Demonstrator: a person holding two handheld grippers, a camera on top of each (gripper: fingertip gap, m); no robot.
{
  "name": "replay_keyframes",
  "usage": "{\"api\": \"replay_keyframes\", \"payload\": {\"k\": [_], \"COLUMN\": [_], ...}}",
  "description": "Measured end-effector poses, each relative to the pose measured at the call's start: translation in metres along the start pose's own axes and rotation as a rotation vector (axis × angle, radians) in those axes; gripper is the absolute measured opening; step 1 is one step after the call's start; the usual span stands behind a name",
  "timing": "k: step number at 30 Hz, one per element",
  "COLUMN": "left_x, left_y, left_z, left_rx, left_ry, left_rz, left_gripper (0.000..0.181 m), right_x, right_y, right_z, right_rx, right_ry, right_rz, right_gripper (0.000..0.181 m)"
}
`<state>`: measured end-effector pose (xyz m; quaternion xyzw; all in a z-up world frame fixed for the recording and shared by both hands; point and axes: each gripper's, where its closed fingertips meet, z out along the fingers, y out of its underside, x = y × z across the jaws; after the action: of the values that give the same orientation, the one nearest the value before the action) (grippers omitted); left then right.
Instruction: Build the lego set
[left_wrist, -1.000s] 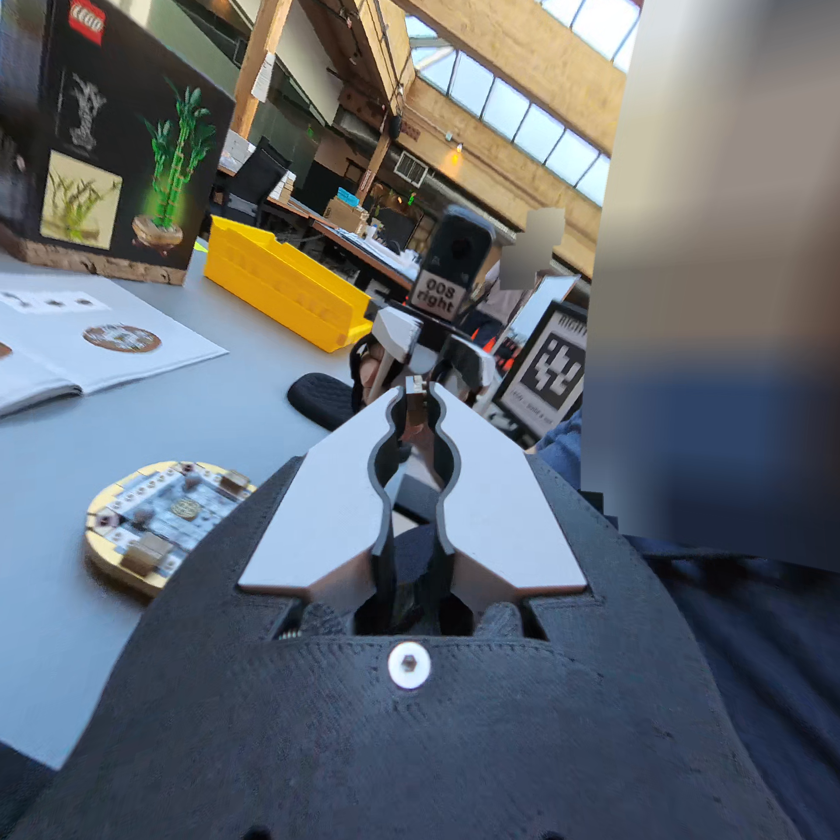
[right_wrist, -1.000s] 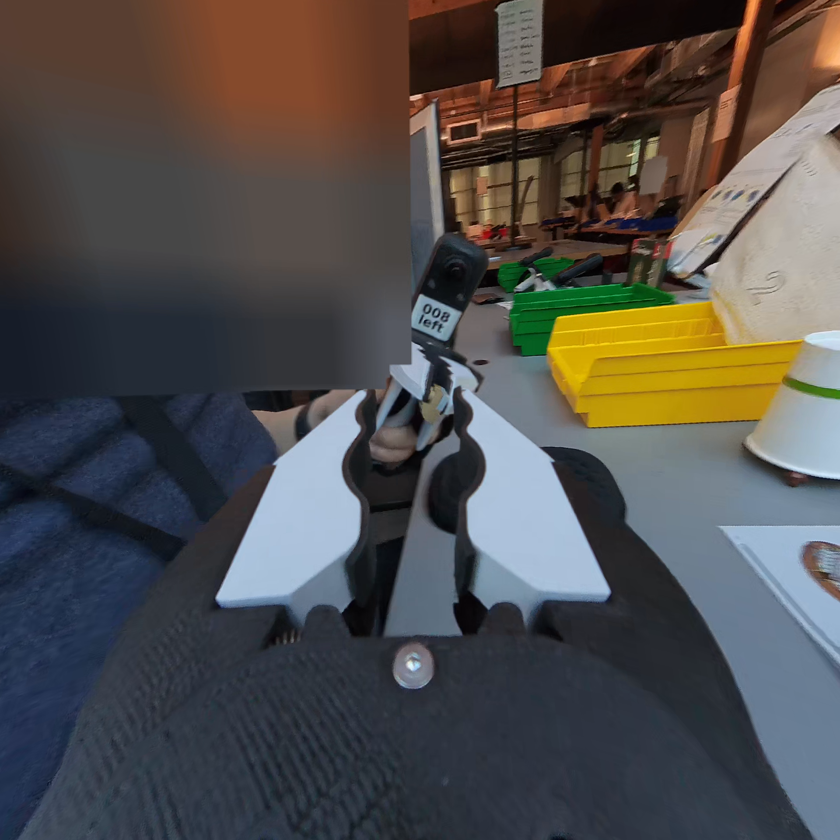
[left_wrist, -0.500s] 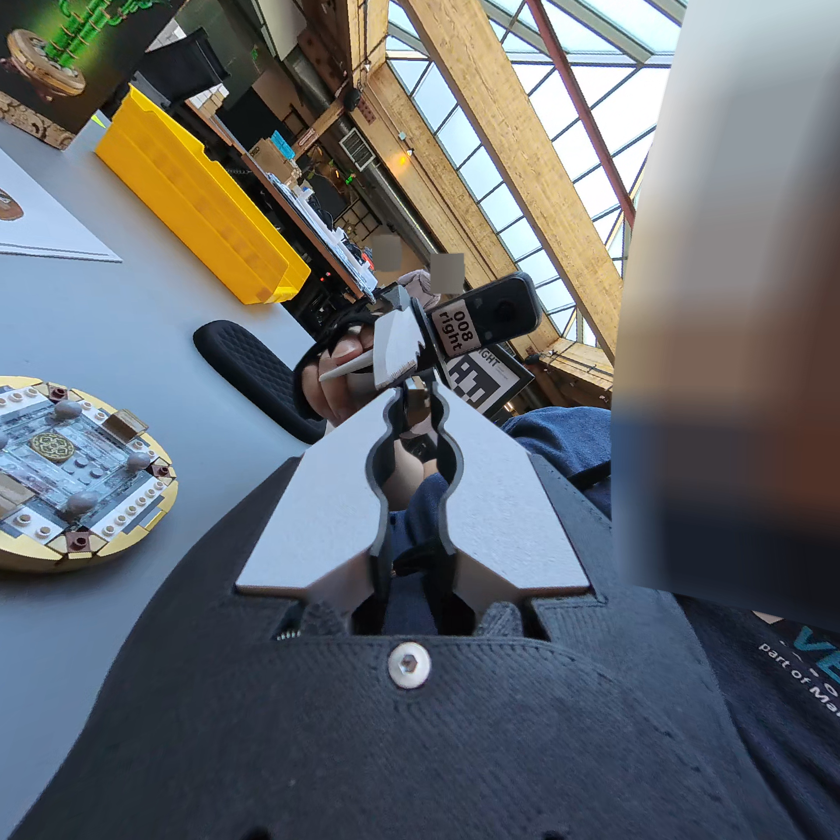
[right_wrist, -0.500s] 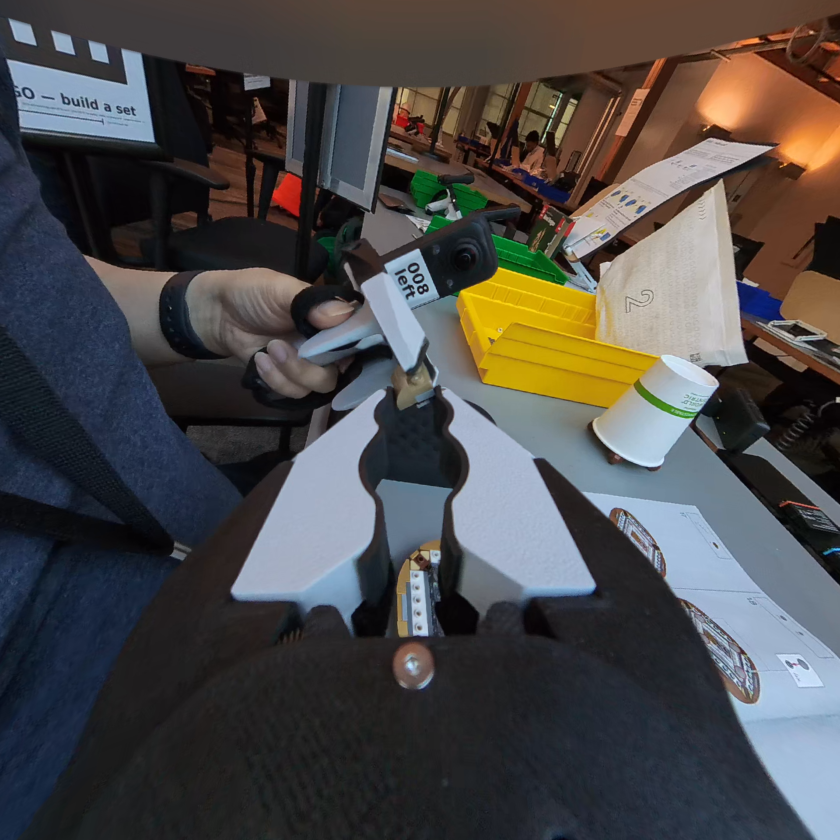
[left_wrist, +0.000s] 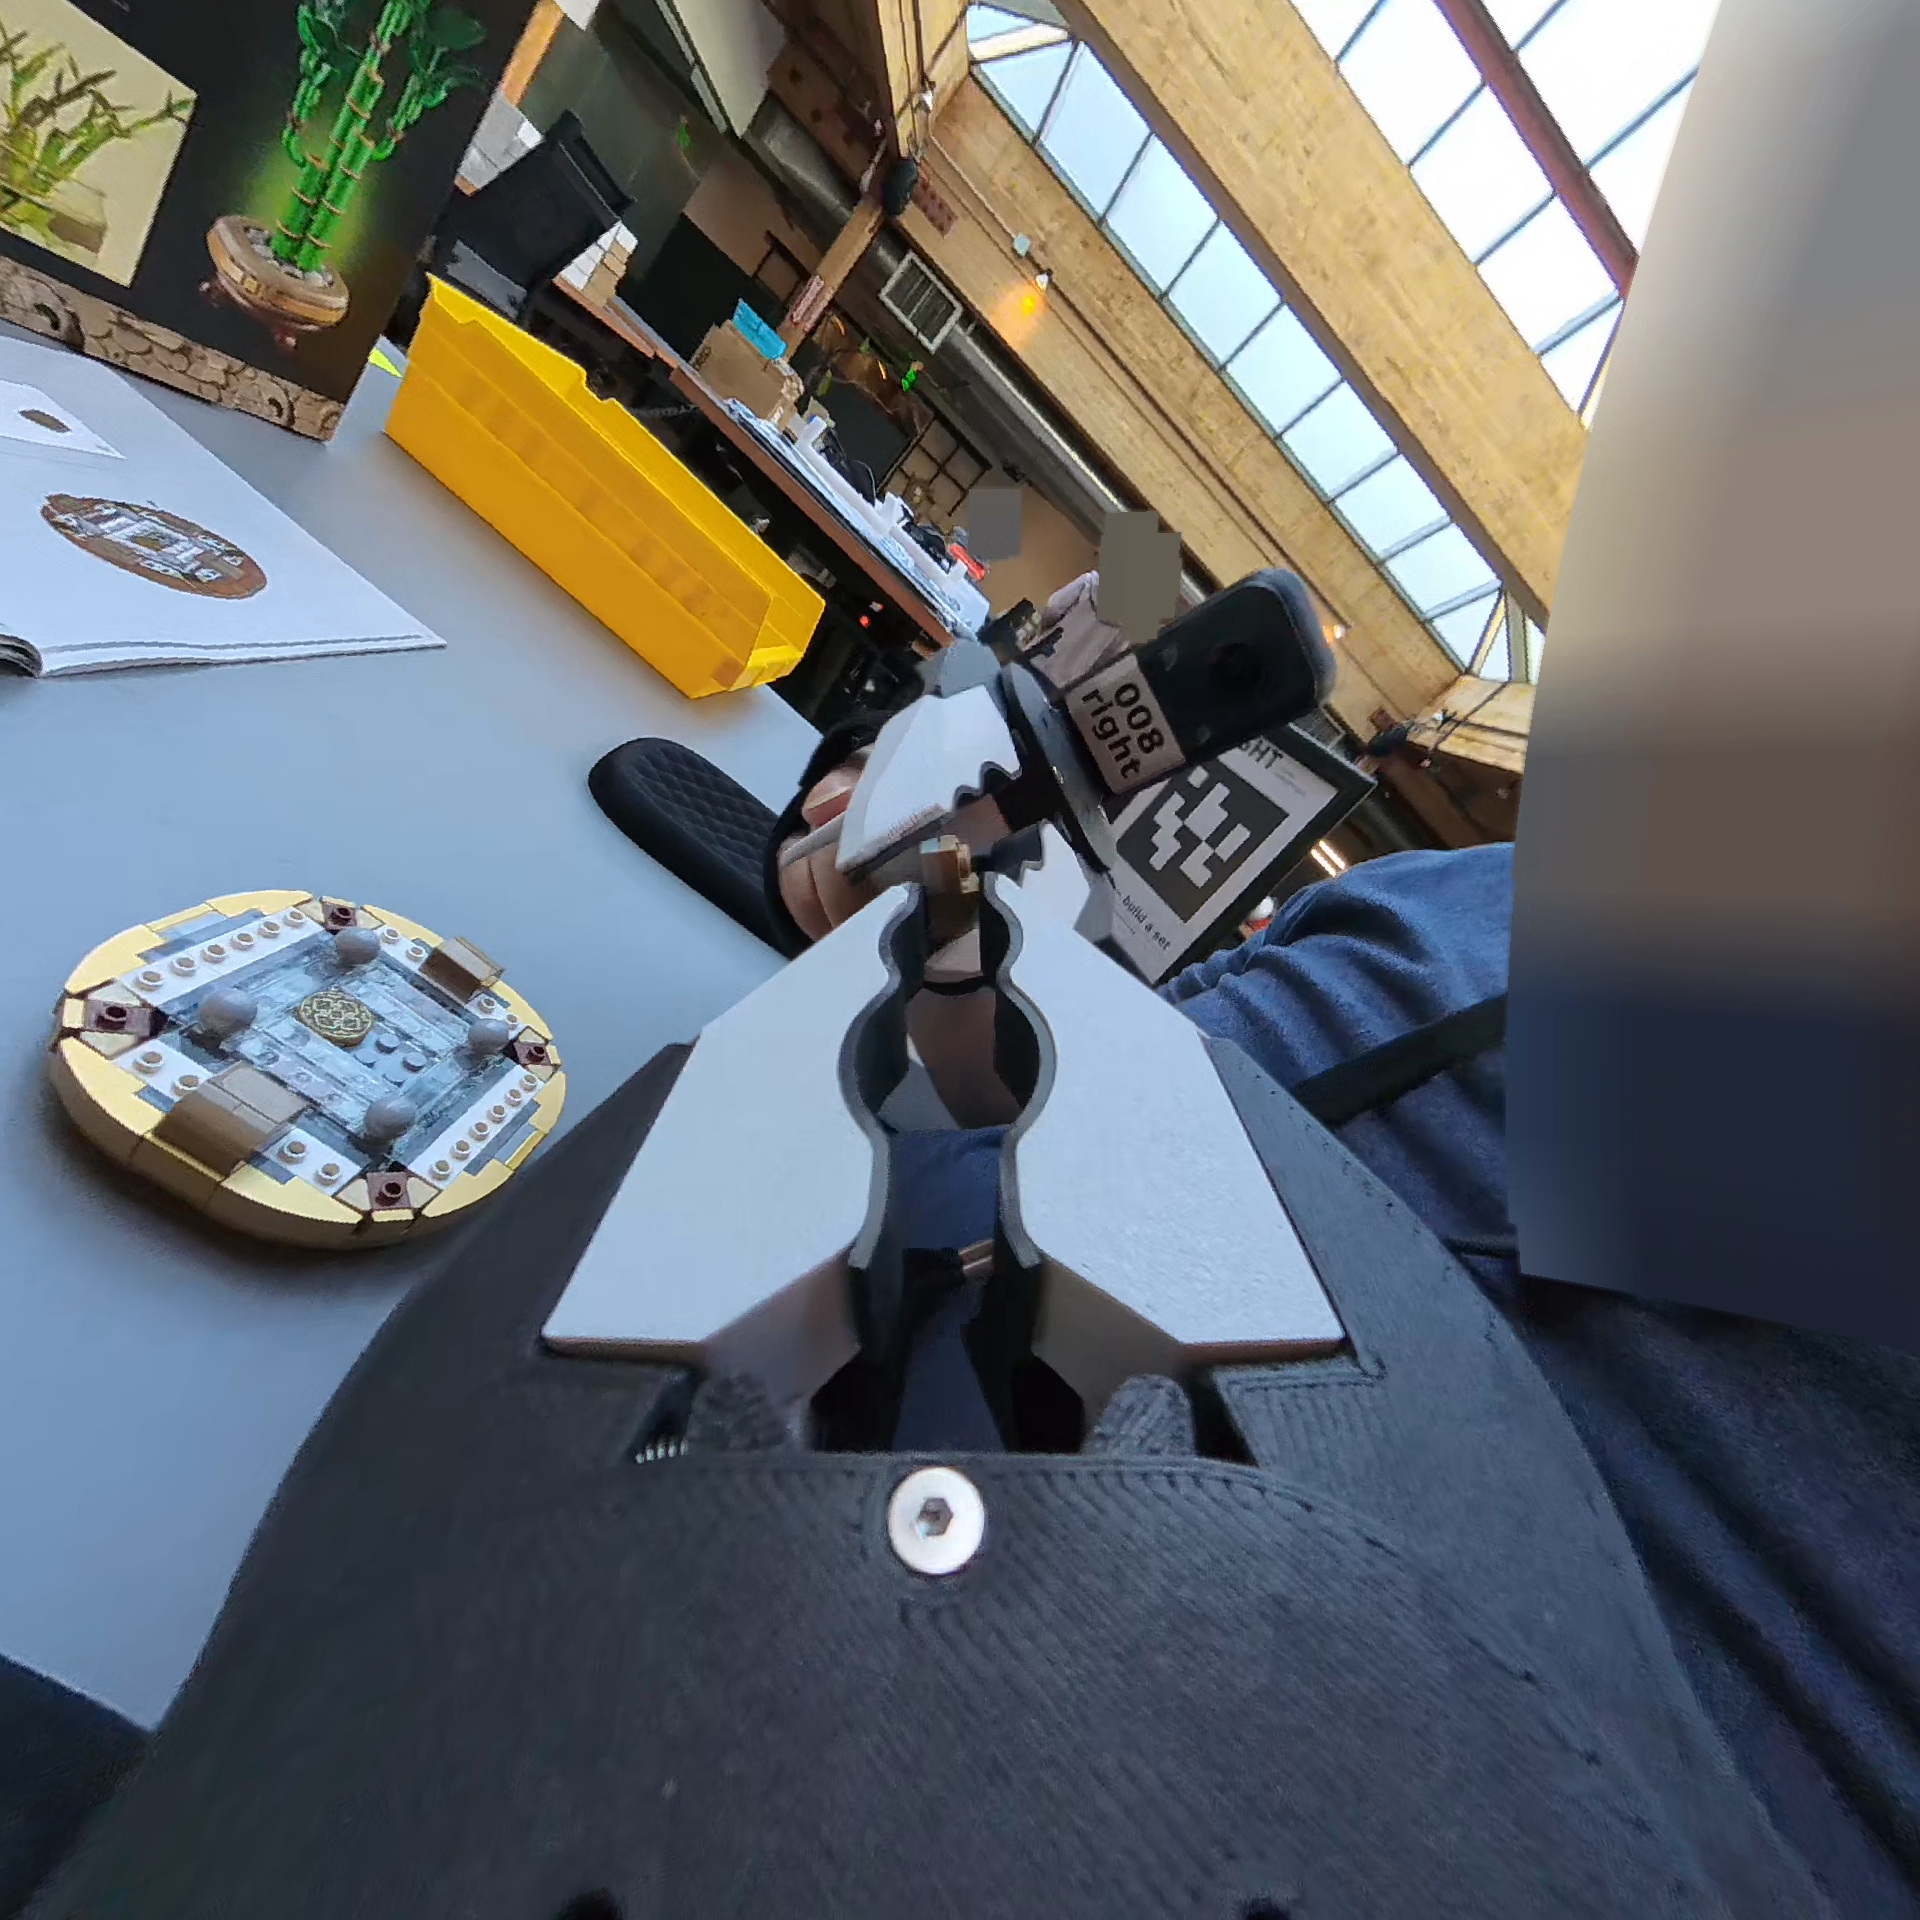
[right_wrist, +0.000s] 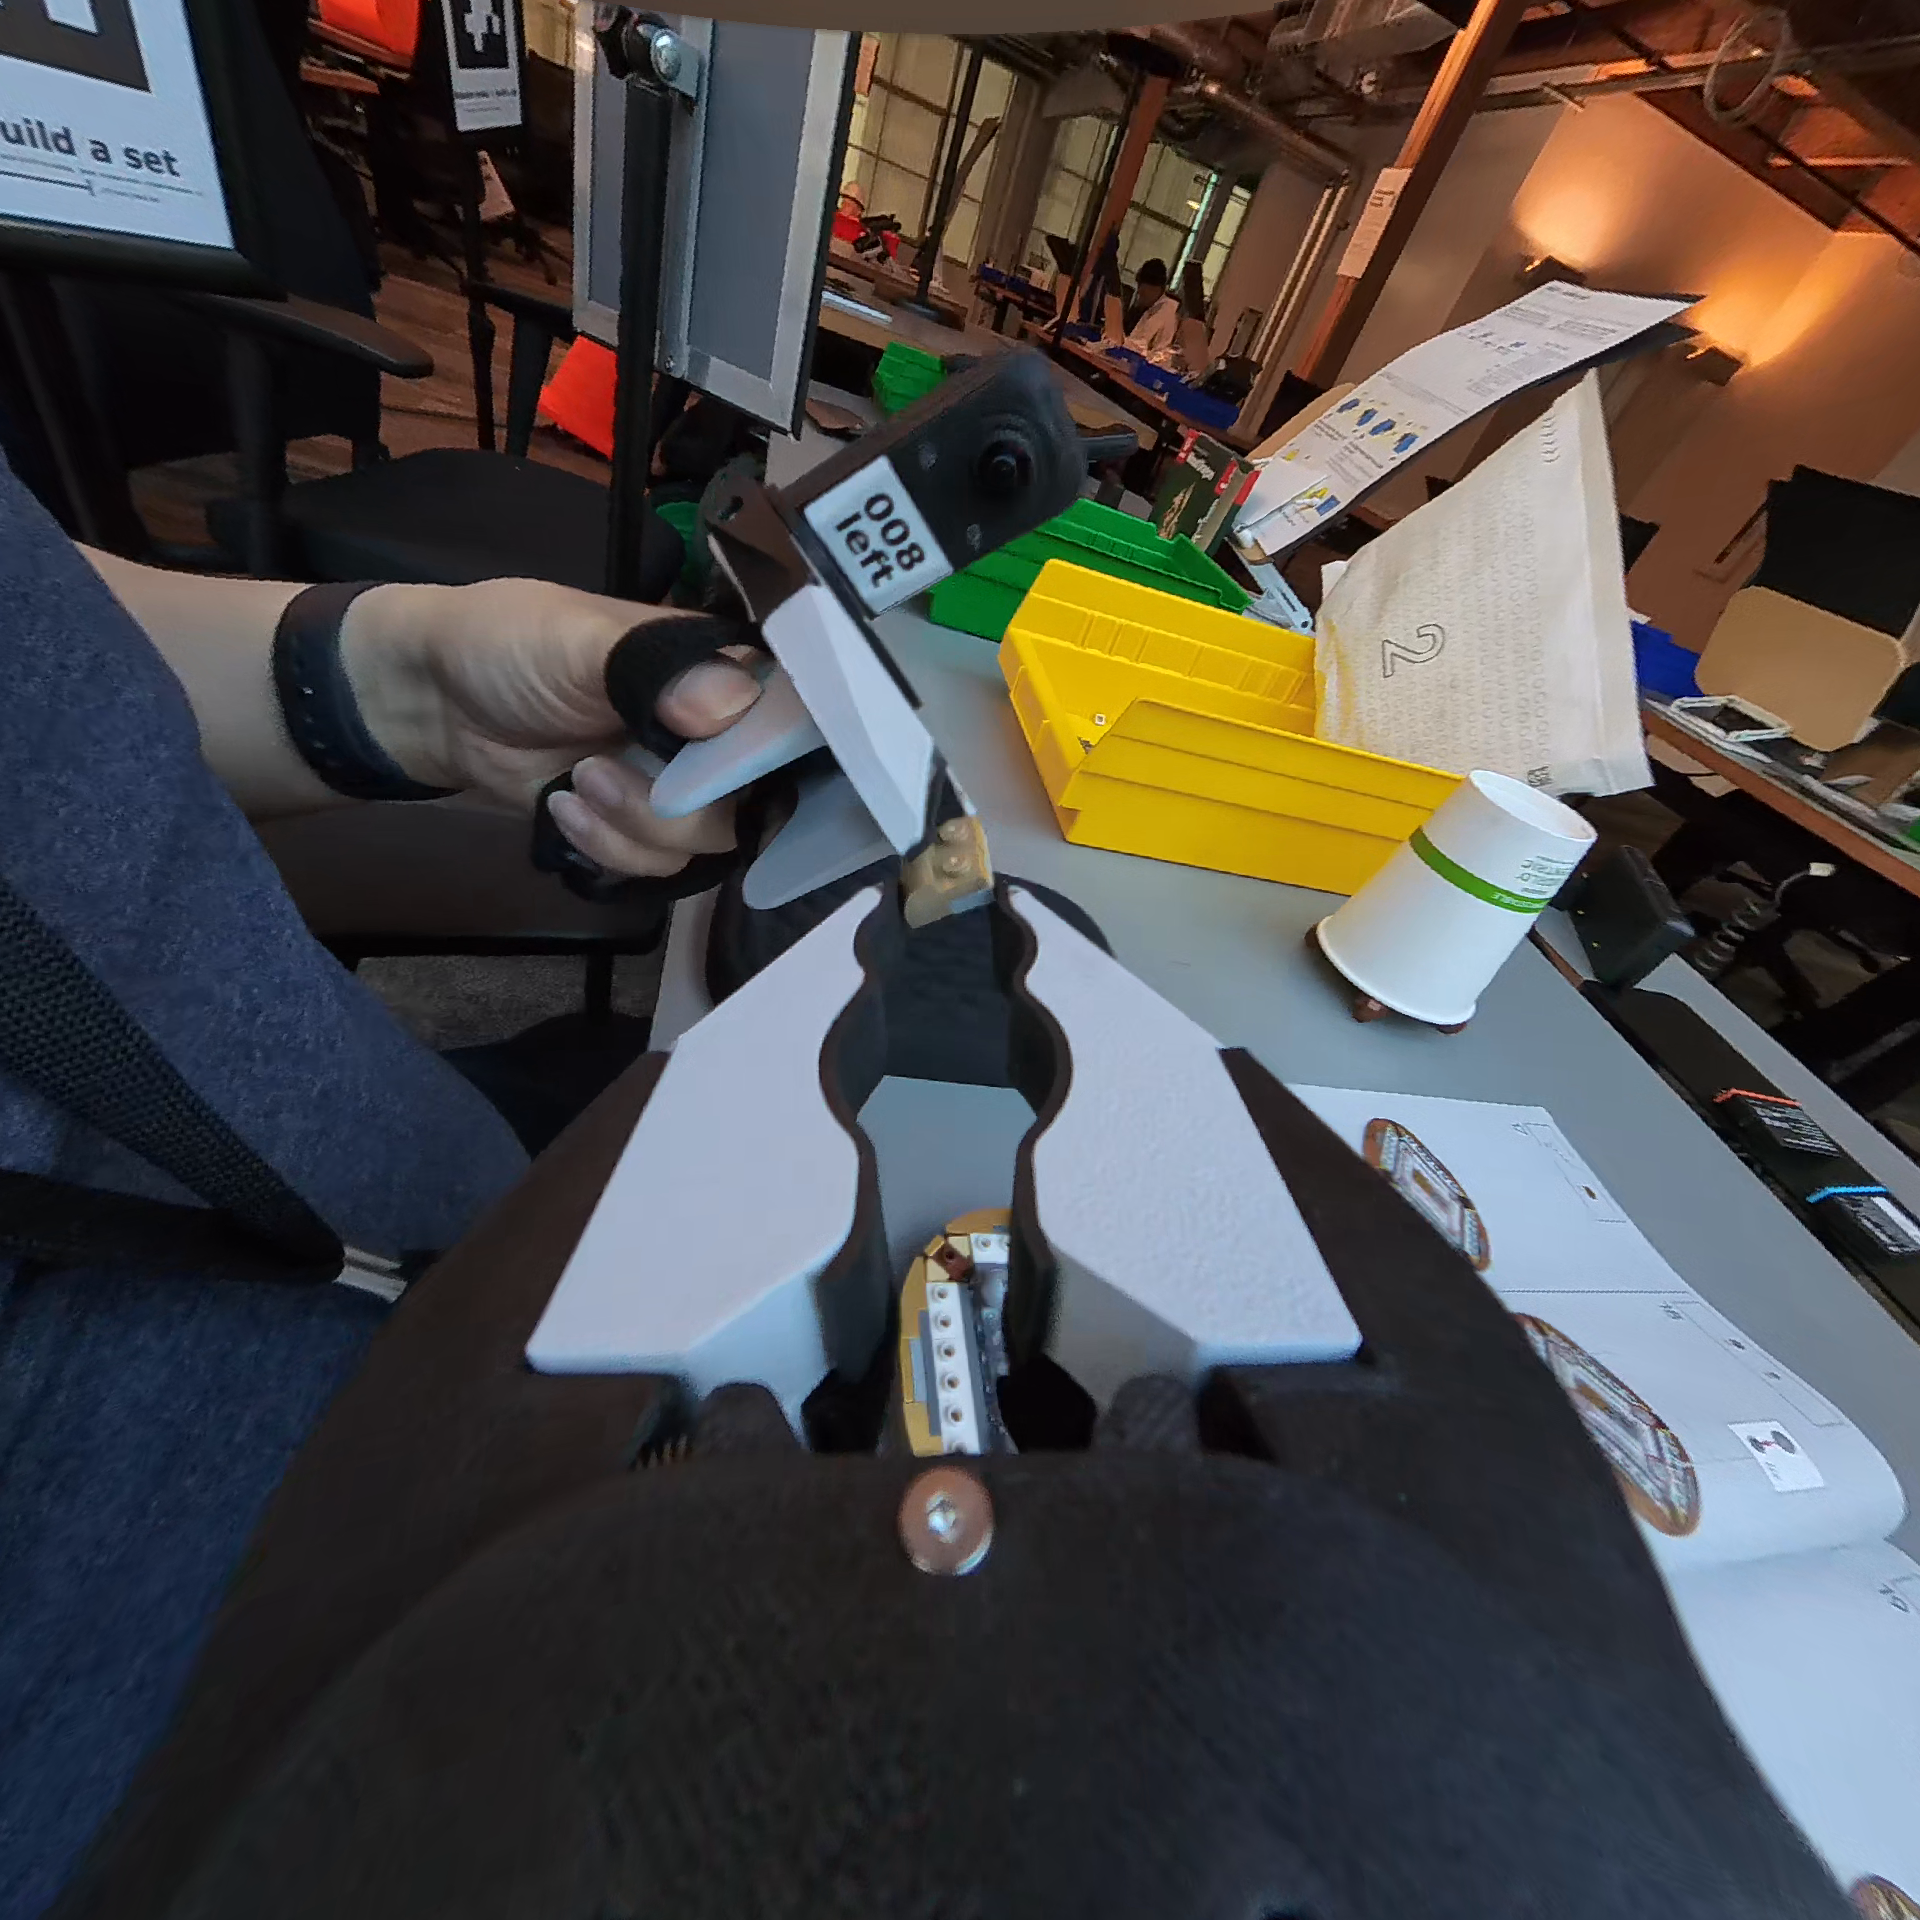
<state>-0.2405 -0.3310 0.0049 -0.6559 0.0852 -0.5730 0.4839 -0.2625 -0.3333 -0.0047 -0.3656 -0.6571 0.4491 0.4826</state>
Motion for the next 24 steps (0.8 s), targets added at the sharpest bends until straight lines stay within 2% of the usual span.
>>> {"api": "replay_keyframes", "payload": {"k": [4,8,10,13,19,24], "left_x": [0.014,0.014,0.014,0.012,0.014,0.016], "left_y": [-0.002,0.002,0.004,0.004,0.004,0.003], "left_z": [0.0,0.0,0.0,0.001,0.004,0.006], "left_rx": [-0.003,-0.041,-0.065,-0.074,-0.082,-0.078], "left_ry": [0.037,-0.002,-0.025,-0.063,-0.063,-0.047], "left_rz": [0.097,0.213,0.274,0.336,0.359,0.362], "left_gripper": [0.008,0.008,0.008,0.008,0.008,0.008], "right_x": [-0.023,-0.017,-0.002,0.002,-0.003,-0.005], "right_y": [0.002,-0.018,-0.027,-0.034,-0.021,-0.026], "right_z": [-0.002,-0.014,-0.018,-0.021,-0.016,-0.02], "right_rx": [-0.019,0.108,0.176,0.21,0.139,0.16], "right_ry": [-0.212,-0.308,-0.311,-0.404,-0.4,-0.425], "right_rz": [0.167,0.387,0.534,0.691,0.659,0.647], "right_gripper": [0.041,0.039,0.026,0.022,0.015,0.007]}}
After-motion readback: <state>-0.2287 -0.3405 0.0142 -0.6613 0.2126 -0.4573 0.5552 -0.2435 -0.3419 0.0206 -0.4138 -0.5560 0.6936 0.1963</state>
